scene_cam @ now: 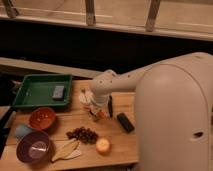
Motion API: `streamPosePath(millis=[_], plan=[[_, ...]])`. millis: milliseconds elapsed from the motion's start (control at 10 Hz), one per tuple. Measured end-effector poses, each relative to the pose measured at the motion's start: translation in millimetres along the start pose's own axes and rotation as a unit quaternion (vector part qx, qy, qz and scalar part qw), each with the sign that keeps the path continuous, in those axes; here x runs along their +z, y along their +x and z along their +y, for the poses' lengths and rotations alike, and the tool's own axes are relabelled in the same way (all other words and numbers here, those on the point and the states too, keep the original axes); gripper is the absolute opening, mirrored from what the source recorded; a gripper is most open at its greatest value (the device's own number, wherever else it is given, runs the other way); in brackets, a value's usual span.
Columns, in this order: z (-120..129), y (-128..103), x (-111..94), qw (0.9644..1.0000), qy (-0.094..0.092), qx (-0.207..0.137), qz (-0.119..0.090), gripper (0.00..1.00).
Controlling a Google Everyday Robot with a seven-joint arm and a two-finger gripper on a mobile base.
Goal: Place pepper in metal cup
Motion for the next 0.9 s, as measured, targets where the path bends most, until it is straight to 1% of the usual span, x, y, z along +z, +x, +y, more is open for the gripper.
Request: streamPosePath(millis=[400, 900], plan=[[1.0, -9.0, 2.8, 0.9999, 0.0, -0.011, 0.004, 0.52], [-1.0, -13.1, -5.4, 0.9998, 0.008, -0.016, 0.001, 0.52]])
